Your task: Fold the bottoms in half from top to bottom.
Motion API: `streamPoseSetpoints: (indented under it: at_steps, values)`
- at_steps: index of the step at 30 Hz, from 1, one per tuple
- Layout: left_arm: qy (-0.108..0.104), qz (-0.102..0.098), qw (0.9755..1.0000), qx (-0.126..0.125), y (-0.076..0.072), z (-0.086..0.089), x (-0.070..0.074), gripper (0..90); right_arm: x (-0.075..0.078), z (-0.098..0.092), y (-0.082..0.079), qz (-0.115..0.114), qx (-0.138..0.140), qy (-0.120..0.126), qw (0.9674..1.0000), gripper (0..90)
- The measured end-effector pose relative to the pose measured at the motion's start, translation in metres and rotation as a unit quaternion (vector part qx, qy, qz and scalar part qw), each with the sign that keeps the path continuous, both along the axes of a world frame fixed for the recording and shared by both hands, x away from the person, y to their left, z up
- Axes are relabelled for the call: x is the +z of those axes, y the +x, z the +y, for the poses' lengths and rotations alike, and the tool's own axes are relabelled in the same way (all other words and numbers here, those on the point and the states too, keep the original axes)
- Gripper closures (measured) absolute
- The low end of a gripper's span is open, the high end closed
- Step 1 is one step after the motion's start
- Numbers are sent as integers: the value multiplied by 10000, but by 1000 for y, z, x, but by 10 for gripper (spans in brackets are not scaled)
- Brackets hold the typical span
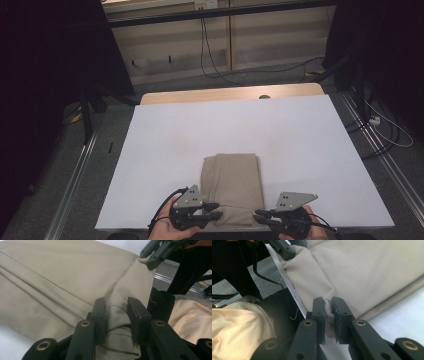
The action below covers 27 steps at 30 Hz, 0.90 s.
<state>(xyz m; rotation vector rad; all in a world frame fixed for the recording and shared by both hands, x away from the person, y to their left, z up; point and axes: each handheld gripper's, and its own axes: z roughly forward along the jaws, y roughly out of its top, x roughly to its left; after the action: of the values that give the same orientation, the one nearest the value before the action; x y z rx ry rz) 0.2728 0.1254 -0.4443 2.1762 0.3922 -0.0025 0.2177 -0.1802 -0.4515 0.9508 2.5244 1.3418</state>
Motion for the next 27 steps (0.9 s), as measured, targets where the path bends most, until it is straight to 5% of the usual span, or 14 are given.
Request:
streamPoseSetpoints:
  at_steps: [4, 10, 14, 18, 24, 27]
  values:
    - [-129, 121, 9998, 81, 1, 4, 2, 638, 2, 1, 2, 20, -58, 181, 9998, 661]
    - [-275, 66, 9969, 736, 13, 8, 7, 332, 9, -4, 16, -74, -441, 410, 9982, 451]
    - [-288, -120, 9945, 1002, 23, 13, 10, 213, 12, -9, 27, -233, -748, 408, 9961, 296]
    - [-348, -435, 9897, 1318, 35, 22, 14, 164, 17, -19, 39, -363, -1028, 392, 9933, 186]
    - [-426, -721, 9806, 1770, 53, 40, 19, 109, 26, -39, 53, -682, -1554, 320, 9850, 138]
    - [-576, -621, 9780, 1908, 61, 50, 21, 75, 27, -50, 58, -817, -1847, 156, 9793, 121]
